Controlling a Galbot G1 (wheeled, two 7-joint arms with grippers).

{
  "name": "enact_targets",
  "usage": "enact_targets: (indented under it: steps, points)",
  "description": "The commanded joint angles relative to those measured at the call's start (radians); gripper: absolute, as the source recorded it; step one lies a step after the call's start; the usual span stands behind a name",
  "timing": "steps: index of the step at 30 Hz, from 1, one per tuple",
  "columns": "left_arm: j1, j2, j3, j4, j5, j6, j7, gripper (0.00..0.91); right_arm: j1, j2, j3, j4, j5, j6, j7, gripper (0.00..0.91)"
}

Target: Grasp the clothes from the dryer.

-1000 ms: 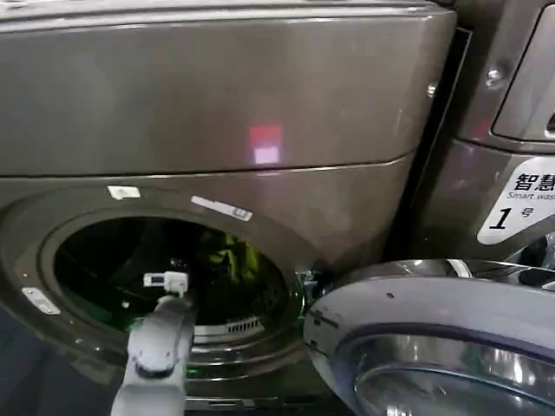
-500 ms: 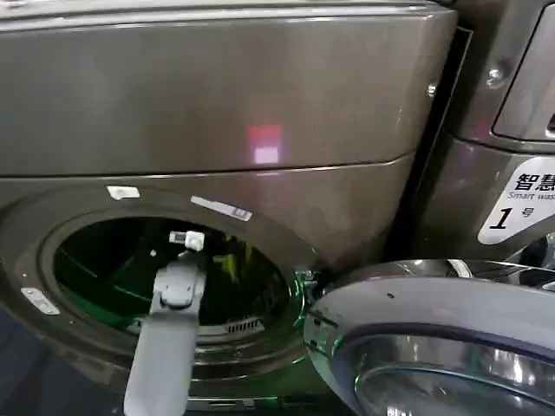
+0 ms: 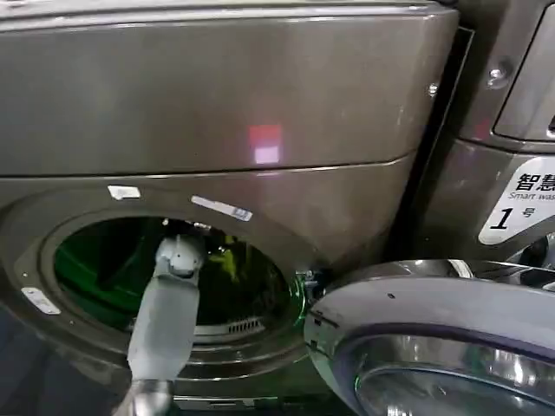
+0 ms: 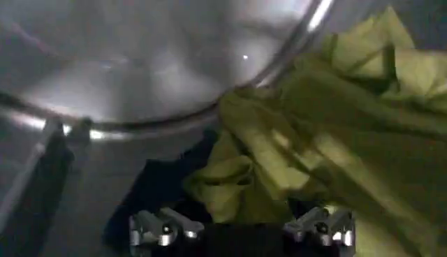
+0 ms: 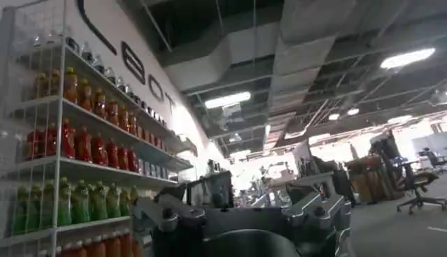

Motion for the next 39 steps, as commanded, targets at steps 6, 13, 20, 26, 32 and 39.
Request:
enact_targets:
  steps: [6,13,20,26,32,39]
  points:
    - [-0.126,0.055,0.073,0.097,0.095,-0.447,0.392,0.907,0.019,0.008,-0.021,-0.015,-0.019,0.008,-0.001,0.907]
    - [-0.155,0.060,0.072,0.138,0.090,-0.475,0.392,0.907,0.021,0.002,-0.024,-0.030,-0.023,0.013,-0.003,0.907]
    - [-0.188,0.058,0.072,0.210,0.024,-0.455,0.391,0.907,0.027,0.003,-0.031,-0.032,-0.032,0.013,-0.004,0.907]
    - [-0.221,0.049,0.072,0.292,0.024,-0.422,0.391,0.907,0.027,0.004,-0.031,-0.029,-0.034,0.014,-0.005,0.907]
    - [-0.233,0.047,0.077,0.361,0.003,-0.401,0.391,0.907,0.028,0.005,-0.034,-0.031,-0.034,0.014,-0.005,0.907]
    - [-0.229,0.048,0.072,0.400,-0.038,-0.375,0.390,0.907,0.026,0.006,-0.038,-0.025,-0.034,0.014,-0.005,0.907]
